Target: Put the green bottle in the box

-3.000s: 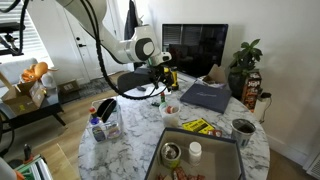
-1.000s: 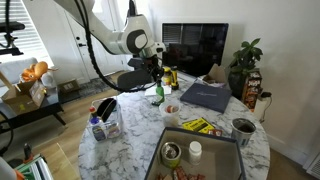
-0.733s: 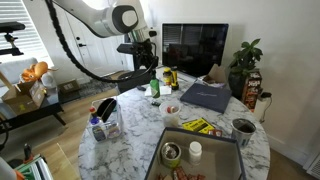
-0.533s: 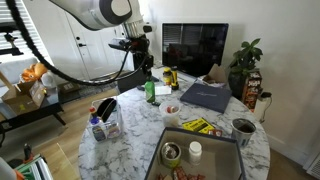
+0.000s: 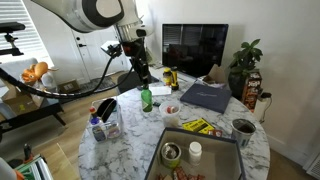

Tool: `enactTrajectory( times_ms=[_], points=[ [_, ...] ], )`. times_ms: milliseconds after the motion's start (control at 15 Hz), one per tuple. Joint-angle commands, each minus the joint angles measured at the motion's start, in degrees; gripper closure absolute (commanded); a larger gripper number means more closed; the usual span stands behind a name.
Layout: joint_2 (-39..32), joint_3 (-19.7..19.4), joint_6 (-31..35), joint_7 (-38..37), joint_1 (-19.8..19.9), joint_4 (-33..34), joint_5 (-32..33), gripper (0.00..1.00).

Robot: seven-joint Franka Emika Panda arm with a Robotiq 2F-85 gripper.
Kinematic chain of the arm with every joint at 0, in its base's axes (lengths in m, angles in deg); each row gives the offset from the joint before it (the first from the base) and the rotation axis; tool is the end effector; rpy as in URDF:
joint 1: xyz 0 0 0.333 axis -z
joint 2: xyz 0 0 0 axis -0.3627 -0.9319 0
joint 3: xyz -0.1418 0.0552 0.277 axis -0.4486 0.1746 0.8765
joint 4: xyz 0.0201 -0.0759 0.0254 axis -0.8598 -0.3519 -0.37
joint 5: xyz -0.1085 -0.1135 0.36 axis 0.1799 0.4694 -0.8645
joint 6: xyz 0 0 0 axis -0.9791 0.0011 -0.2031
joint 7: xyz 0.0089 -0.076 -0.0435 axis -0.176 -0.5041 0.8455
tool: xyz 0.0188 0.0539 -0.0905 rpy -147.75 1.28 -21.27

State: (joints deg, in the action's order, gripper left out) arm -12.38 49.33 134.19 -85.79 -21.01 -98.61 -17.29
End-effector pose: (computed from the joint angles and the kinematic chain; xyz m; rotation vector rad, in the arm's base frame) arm 0.4601 -0.0117 0.4269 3.0386 -0.4772 0.2561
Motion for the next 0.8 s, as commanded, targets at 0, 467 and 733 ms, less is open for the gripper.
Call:
enactTrajectory(
  times_ms=[0, 467, 733],
  points=[
    [-0.34, -0.44, -2.51, -3.67, 7.43, 0.88, 8.14, 0.92],
    [-6.67, -9.68, 1.89, -7.01, 18.53, 5.19, 7.11, 0.92],
    [-7.01, -10.69, 1.59, -7.89, 18.54, 5.42, 5.77, 0.69]
  ],
)
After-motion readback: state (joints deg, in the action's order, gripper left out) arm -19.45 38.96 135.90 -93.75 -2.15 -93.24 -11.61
